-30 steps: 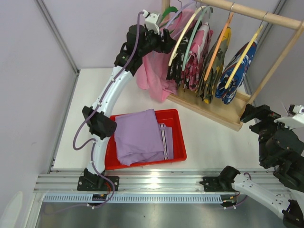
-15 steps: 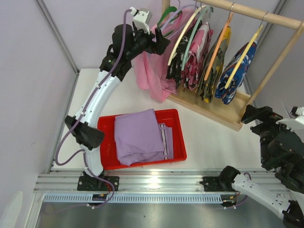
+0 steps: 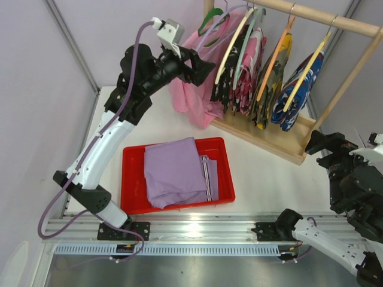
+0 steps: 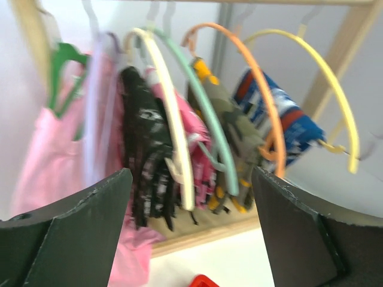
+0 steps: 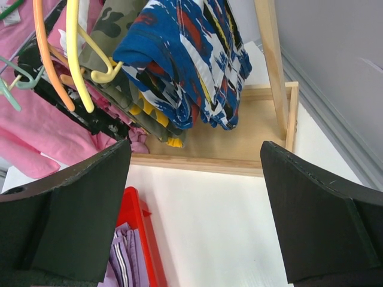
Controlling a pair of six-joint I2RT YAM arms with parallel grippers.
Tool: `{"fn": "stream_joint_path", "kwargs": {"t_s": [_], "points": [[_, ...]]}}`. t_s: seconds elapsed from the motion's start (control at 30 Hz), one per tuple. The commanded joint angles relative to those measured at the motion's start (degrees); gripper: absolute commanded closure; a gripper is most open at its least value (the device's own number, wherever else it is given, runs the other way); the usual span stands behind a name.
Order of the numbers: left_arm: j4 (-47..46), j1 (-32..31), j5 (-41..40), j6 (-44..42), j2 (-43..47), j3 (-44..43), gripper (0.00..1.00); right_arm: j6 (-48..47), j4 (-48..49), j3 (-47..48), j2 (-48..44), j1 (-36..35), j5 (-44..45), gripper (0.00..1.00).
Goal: Remove the trousers from the hanger
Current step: Hang the hanger back to the clothesline with the left arm, then grab a hanger with trousers on it with the left arm
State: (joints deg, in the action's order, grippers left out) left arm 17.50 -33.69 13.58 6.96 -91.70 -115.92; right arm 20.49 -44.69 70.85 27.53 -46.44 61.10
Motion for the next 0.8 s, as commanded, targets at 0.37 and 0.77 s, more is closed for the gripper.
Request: {"fn": "stream_joint_path", "kwargs": {"t_s": [0.37,0.77], "points": [[4.04,-13.06,-5.95,-2.31,4.42,10.09,0.14,-0.18,-3.04,15.63,15.97,-0.59,3.93,0.06],[-3.08,-14.65,-2.6,2.88,15.92,32.85,0.14,-20.66,11.8,32.15,32.49,3.89,11.15,0.09]]}}
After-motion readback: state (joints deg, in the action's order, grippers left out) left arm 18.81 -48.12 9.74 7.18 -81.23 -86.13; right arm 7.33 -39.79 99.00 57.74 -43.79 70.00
